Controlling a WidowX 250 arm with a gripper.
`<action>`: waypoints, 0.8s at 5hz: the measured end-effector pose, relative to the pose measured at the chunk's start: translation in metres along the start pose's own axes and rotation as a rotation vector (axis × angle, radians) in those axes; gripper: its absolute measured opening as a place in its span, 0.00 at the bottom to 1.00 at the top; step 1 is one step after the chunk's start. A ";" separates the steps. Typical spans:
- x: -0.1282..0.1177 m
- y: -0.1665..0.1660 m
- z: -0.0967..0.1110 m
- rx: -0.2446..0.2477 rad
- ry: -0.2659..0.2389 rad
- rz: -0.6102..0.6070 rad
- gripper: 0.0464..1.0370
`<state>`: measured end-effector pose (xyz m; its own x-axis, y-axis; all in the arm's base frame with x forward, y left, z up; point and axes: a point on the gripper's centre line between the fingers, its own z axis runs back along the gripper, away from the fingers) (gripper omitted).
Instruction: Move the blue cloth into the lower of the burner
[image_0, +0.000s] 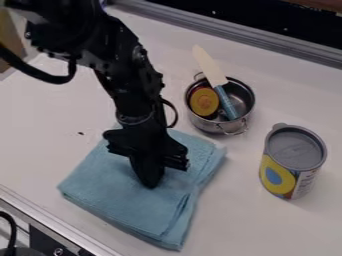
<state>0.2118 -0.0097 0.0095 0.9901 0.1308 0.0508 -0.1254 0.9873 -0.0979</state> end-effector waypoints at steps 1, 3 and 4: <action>0.003 -0.011 0.001 0.002 -0.009 -0.002 0.01; 0.007 -0.021 0.002 -0.007 -0.015 0.005 0.01; 0.004 -0.021 0.002 -0.008 0.008 -0.007 0.01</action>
<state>0.2182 -0.0296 0.0138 0.9914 0.1233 0.0436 -0.1182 0.9874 -0.1054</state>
